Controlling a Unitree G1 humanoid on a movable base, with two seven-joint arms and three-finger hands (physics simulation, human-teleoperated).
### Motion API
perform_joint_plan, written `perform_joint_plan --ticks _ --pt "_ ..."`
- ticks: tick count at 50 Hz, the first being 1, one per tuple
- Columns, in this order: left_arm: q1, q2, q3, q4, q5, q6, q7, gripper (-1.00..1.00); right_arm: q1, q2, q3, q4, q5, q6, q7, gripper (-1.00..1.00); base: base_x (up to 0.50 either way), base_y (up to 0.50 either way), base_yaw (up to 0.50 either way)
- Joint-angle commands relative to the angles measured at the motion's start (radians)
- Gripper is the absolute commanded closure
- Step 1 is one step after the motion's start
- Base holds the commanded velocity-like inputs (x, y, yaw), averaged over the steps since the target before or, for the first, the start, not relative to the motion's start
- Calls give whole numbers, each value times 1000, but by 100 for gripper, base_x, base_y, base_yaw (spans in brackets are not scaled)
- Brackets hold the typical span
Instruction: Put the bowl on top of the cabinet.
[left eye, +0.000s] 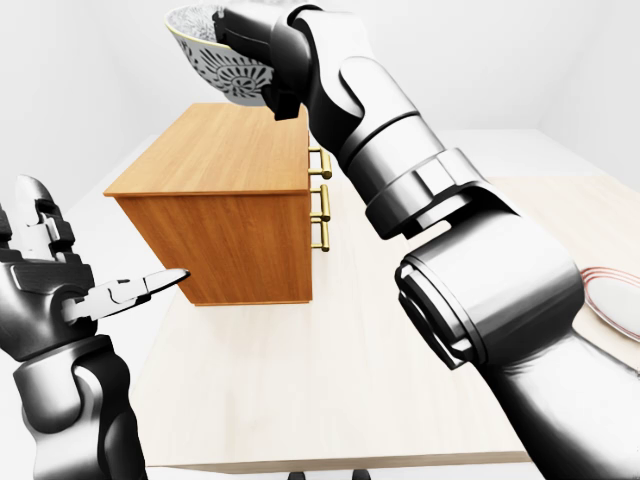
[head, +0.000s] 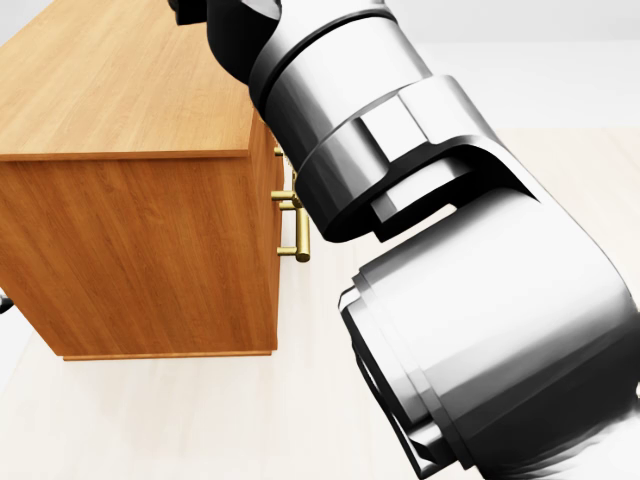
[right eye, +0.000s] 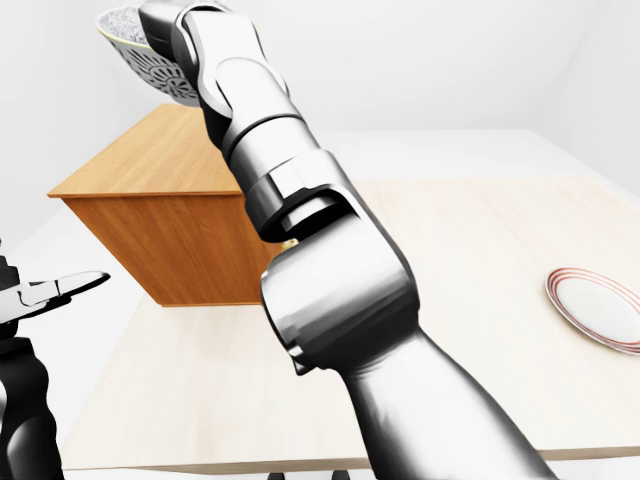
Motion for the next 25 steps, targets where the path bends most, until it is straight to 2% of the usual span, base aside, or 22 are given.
perform_joint_plan --ticks 1,25 --pt "-8 -6 -9 60 -6 0 10 -100 16 57 34 57 92 0 -94 100 0 0 0" --pt "-10 -3 -10 78 -10 0 10 -100 149 114 56 61 123 0 -117 100 0 0 0"
